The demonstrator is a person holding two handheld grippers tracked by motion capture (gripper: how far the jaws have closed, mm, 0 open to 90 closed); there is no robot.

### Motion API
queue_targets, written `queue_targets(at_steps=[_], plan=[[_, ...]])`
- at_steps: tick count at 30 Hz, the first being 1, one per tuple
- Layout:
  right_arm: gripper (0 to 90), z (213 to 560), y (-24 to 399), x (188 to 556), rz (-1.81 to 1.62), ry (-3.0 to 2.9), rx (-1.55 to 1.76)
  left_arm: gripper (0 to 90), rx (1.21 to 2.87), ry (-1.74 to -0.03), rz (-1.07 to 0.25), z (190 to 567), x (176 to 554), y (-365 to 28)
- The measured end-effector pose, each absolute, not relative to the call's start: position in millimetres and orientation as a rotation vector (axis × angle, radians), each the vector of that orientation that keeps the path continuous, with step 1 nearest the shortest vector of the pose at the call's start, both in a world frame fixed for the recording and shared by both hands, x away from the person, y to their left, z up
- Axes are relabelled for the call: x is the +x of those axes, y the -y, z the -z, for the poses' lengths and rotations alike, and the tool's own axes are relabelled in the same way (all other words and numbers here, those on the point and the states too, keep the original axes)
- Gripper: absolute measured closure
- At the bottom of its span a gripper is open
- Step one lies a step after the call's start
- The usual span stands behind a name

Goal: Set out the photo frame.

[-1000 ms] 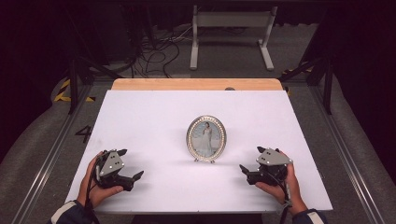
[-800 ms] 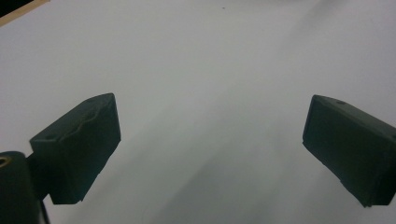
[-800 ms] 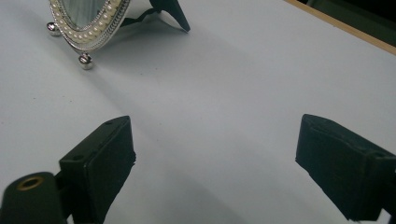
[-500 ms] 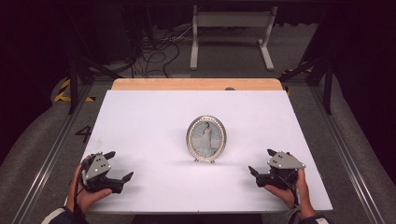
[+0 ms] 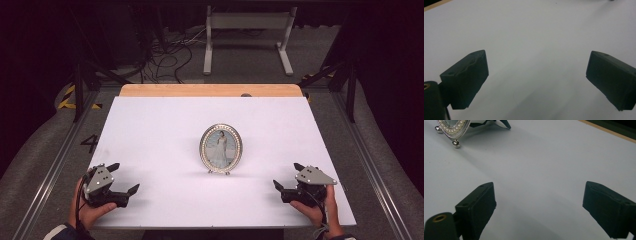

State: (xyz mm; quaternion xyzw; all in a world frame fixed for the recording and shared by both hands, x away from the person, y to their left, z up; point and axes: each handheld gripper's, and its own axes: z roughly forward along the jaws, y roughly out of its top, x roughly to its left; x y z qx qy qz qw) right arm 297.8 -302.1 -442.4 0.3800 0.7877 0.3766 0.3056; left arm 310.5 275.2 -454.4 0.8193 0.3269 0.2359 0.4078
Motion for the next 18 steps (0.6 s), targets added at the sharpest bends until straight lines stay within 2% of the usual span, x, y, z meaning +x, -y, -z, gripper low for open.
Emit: queue_targets(at_steps=[18], plan=[[10.8, 445.8, 302.9, 297.1, -0.984, -2.079, 1.015, 4.8, 2.080, -0.812, -0.606, 455.1, 314.5, -273.3]])
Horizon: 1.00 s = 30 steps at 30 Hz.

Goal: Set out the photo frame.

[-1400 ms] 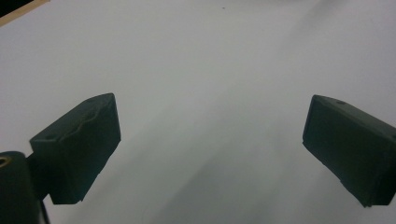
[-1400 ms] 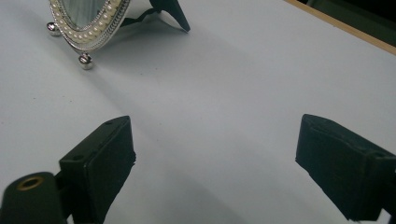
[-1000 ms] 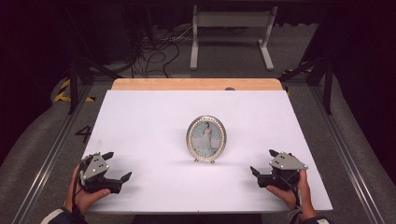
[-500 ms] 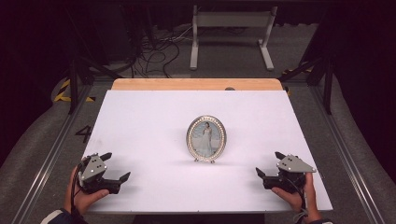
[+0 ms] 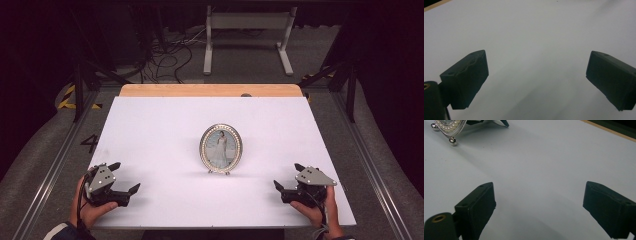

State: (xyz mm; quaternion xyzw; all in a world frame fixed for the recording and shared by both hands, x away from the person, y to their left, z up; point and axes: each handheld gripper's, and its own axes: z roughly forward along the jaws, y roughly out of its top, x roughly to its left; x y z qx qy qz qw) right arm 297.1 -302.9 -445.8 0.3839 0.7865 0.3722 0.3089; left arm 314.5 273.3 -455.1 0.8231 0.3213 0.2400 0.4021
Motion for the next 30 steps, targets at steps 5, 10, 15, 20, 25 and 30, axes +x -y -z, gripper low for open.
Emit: queue_targets(at_steps=[5, 10, 15, 20, 25, 30], plan=[[10.9, 446.4, 306.5, 298.5, -0.987, -2.071, 1.025, 4.8, 2.092, -0.813, -0.601, 457.1, 316.9, -271.5], [10.8, 446.5, 307.8, 298.7, -0.985, -2.067, 1.025, 4.8, 2.095, -0.822, -0.600, 457.9, 317.2, -270.3], [10.8, 446.2, 305.8, 298.1, -0.980, -2.070, 1.018, 4.9, 2.095, -0.823, -0.602, 457.7, 316.6, -270.9], [10.7, 447.0, 304.8, 298.1, -0.980, -2.073, 1.014, 4.9, 2.101, -0.816, -0.601, 457.9, 317.0, -269.9], [10.7, 447.5, 304.8, 298.6, -0.980, -2.074, 1.018, 4.8, 2.106, -0.810, -0.603, 458.0, 317.6, -269.7], [10.7, 449.0, 304.4, 299.4, -0.976, -2.075, 1.027, 4.8, 2.108, -0.815, -0.596, 458.8, 319.0, -268.7]])
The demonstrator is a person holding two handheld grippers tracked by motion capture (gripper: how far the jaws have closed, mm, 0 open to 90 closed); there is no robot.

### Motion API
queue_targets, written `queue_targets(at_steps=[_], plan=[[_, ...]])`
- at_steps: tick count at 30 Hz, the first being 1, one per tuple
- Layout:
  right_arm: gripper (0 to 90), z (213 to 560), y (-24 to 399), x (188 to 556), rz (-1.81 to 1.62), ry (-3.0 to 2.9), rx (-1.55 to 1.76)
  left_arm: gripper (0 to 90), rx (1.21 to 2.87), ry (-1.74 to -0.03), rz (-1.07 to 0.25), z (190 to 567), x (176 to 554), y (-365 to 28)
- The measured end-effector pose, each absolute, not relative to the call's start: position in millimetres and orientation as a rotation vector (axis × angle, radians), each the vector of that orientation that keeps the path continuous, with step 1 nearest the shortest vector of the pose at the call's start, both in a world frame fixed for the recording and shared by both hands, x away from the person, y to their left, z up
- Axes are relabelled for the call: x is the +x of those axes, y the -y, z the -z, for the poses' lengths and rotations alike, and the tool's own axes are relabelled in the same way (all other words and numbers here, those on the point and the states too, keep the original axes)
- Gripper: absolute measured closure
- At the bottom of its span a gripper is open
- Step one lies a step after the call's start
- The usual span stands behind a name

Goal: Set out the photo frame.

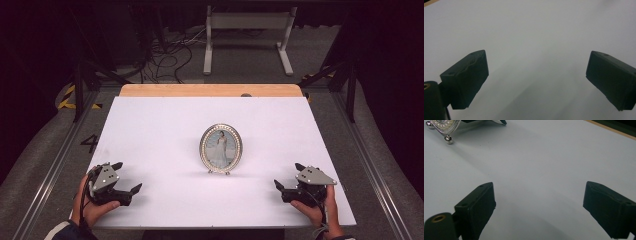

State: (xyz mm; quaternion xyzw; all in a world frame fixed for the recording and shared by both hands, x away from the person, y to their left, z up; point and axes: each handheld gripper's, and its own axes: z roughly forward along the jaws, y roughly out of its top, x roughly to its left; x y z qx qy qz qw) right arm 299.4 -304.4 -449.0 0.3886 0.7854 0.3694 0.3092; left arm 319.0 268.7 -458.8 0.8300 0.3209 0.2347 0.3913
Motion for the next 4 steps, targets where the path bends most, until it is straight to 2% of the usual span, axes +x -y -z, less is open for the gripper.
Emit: queue_targets(at_steps=[4], plan=[[10.7, 449.6, 303.9, 298.6, -0.973, -2.079, 1.027, 4.8, 2.112, -0.809, -0.594, 459.1, 321.0, -266.9]])
